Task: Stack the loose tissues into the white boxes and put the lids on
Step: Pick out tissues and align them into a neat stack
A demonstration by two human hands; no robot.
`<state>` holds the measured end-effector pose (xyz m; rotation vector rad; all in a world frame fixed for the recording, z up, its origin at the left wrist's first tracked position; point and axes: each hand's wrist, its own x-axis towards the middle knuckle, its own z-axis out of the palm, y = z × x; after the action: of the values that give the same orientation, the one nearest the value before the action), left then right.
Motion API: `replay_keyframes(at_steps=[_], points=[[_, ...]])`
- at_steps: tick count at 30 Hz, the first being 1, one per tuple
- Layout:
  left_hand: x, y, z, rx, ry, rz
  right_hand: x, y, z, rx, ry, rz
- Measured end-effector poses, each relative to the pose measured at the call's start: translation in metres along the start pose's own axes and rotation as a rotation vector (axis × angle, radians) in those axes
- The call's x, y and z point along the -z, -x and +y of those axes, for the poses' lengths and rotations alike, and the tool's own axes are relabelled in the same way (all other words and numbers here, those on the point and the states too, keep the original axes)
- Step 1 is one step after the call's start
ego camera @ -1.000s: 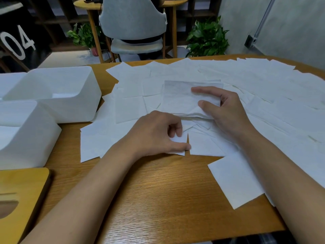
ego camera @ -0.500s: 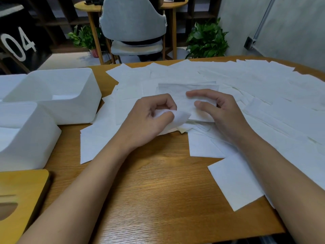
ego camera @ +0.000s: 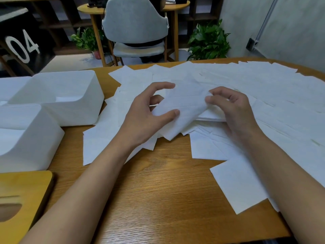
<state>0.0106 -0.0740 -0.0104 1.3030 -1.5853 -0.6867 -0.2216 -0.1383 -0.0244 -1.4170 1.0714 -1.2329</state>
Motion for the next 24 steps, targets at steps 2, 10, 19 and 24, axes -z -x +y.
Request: replay_keyframes(at_steps=[2, 10, 19, 24], points=[[0.002, -0.001, 0.001, 0.014, 0.048, 0.015, 0.001, -0.001, 0.000, -0.045, -0.083, -0.018], [0.004, -0.002, 0.001, 0.006, 0.034, -0.026, -0.005, 0.010, -0.005, -0.031, -0.007, -0.312], [0.001, -0.004, -0.007, -0.020, -0.050, -0.007, -0.012, 0.016, -0.009, 0.120, 0.139, -0.285], [-0.009, -0.002, -0.010, -0.001, -0.074, 0.115, -0.008, 0.010, -0.005, 0.148, 0.119, -0.200]])
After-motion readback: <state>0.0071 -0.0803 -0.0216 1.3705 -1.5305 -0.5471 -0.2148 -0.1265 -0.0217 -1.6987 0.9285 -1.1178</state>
